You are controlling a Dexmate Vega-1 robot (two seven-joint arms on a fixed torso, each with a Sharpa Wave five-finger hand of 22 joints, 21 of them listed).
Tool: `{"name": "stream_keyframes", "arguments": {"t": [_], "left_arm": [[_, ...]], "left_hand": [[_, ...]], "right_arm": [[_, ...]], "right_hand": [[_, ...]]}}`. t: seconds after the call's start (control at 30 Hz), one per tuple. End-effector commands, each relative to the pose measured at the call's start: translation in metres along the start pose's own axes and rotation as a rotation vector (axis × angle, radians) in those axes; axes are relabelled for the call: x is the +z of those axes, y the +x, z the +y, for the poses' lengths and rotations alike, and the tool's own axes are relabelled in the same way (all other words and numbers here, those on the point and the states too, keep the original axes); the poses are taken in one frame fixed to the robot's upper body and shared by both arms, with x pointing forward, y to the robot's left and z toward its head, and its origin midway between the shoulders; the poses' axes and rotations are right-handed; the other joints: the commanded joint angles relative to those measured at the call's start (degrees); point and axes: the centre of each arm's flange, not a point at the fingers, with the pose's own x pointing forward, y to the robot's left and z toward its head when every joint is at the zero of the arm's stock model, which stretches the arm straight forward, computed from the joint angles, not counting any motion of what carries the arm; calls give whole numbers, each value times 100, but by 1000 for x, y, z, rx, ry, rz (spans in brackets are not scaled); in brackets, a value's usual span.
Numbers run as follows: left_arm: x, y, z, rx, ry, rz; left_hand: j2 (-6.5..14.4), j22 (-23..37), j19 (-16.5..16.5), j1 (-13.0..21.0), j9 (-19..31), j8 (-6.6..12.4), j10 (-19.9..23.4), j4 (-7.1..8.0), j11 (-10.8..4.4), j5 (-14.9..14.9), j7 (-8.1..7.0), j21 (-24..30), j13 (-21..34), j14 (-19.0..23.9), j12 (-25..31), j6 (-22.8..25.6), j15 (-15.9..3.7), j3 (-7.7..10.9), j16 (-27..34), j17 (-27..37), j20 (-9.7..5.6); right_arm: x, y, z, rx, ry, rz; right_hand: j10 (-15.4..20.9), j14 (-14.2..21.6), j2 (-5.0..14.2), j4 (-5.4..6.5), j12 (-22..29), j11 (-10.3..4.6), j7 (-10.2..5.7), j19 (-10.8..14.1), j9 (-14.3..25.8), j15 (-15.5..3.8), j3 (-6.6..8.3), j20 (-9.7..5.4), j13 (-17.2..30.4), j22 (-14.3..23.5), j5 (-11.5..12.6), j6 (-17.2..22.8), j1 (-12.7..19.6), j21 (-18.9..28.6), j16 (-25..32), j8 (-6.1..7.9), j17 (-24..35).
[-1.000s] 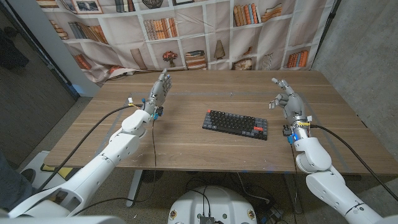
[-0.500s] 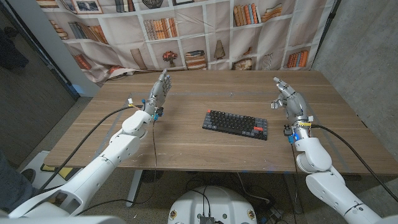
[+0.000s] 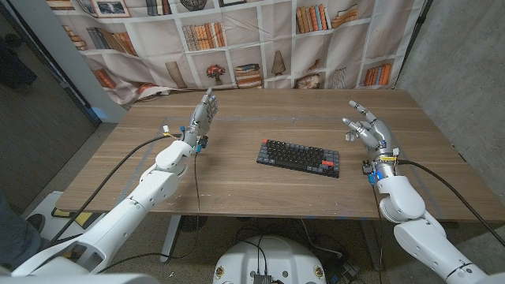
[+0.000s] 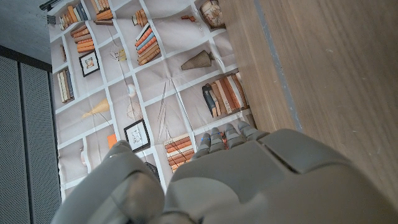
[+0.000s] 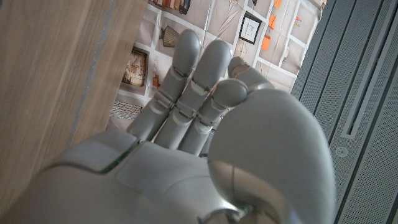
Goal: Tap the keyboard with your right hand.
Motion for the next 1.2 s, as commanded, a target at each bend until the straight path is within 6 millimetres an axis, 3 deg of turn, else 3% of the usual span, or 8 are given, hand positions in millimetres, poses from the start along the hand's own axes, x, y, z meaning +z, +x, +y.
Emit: {"name": "stream_keyframes", "arguments": {"t": [0.03,0.33,0.37,0.5,0.77,0.9,1.03,1.2], "left_arm": [[0,-5,2,15,-9,-6],[-2,-9,1,21,-12,0],[-3,-9,0,18,-15,3],[-5,-8,-3,6,-15,11],[-2,-7,-4,-3,-2,13],[3,-6,-4,-5,10,8],[5,-6,-4,-3,12,-1],[5,-7,-4,-3,12,-4]], "left_hand": [[12,4,14,51,15,-14,25,-22,-19,-10,-3,-2,6,10,-21,42,7,24,-17,15,1],[24,4,19,65,15,-18,56,-26,-5,-22,-15,-8,6,30,-21,60,-1,22,-18,16,3],[24,4,20,66,15,-19,59,-27,-6,-23,-18,-9,6,32,-20,60,0,21,-18,16,4],[30,5,21,72,16,-22,65,-28,-15,-28,-17,-12,6,37,-23,66,1,21,-19,17,4],[48,5,16,88,16,-26,70,-32,-20,-40,-13,-21,7,45,-32,81,4,23,-24,17,12],[61,5,15,98,16,-28,73,-34,-17,-45,-12,-25,7,45,-36,89,5,28,-28,17,15],[123,5,30,131,17,-21,104,-37,-23,-54,-20,-25,7,76,-33,126,20,56,-22,17,32],[160,5,39,153,17,-25,114,-41,-19,-60,-12,-25,7,86,-35,130,15,74,-22,16,36]], "right_arm": [[4,-3,5,-6,-36,8],[16,-4,16,33,-186,-21],[17,-4,17,31,-208,-25],[21,-4,21,37,-242,-44],[36,-7,35,72,-415,-86],[44,-9,41,71,-487,-118],[50,-9,47,91,-571,-130],[59,-8,55,92,-701,-137]], "right_hand": [[14,21,56,10,-4,11,-65,100,23,-28,67,-36,-77,141,196,12,280,224,70,16,42],[57,57,166,105,176,12,-158,99,15,-21,0,-34,-121,64,895,96,412,493,195,14,45],[16,45,131,91,129,16,-158,115,14,-21,-18,-32,-202,126,973,87,419,579,173,10,8],[72,141,149,85,306,18,-117,140,7,-22,156,-19,-153,672,1373,62,478,932,272,5,-61],[12,117,154,113,360,16,-102,136,4,-14,61,-42,-211,386,1566,41,450,839,414,4,-112],[35,113,189,112,404,24,17,136,-1,-17,170,-20,-250,567,1743,-5,462,917,390,-5,-265],[43,139,193,121,441,22,48,167,-5,-16,178,-31,-265,538,1817,-58,437,907,434,-13,-310],[41,124,163,112,482,21,14,214,-7,-13,91,-50,-302,228,1866,-63,417,799,497,2,-344]]}}
